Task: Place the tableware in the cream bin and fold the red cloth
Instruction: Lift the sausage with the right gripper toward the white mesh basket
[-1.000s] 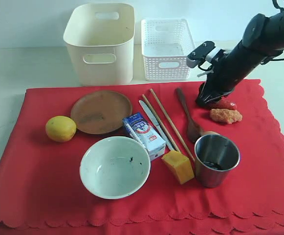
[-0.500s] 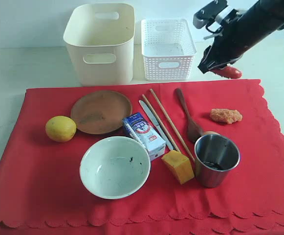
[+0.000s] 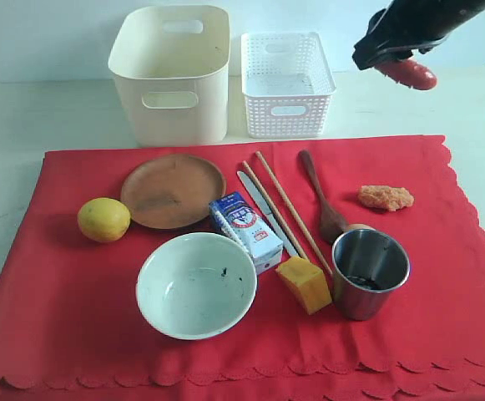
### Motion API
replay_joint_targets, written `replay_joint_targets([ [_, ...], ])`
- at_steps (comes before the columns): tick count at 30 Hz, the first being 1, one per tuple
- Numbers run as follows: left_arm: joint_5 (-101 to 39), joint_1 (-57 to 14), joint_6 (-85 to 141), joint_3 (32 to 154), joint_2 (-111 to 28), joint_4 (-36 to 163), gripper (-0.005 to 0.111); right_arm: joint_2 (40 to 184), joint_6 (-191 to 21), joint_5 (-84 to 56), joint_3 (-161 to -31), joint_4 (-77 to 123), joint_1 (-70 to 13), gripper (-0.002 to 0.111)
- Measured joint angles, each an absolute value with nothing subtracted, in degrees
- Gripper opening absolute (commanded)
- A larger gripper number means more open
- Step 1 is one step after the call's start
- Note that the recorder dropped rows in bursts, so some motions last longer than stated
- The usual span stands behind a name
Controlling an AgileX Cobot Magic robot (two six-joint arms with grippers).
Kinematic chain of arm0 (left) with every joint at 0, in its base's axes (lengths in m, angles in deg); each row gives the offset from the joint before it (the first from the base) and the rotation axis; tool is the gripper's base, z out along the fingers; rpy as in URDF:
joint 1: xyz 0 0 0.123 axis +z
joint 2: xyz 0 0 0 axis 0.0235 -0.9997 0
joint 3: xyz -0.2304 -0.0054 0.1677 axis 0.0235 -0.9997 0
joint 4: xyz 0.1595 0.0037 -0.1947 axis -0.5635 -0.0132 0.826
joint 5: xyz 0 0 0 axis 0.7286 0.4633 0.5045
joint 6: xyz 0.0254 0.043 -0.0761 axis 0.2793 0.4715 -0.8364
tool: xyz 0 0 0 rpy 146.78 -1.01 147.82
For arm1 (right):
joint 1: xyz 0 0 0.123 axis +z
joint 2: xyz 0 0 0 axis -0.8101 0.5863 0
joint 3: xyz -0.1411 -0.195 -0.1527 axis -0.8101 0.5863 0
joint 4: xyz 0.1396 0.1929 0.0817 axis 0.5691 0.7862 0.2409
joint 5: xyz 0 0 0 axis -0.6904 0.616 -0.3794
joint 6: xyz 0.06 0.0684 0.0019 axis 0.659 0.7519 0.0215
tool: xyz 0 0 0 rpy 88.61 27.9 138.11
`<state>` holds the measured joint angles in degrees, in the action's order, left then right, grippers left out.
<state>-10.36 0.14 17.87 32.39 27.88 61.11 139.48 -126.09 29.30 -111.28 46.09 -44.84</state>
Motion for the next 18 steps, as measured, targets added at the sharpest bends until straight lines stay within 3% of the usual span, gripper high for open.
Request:
replay_joint_targets([
  [18,-10.4,0.1,17.9,32.4,27.9,61.1,0.0,132.0,-122.3,30.0,-111.3,59.5,-44.8,0.0],
])
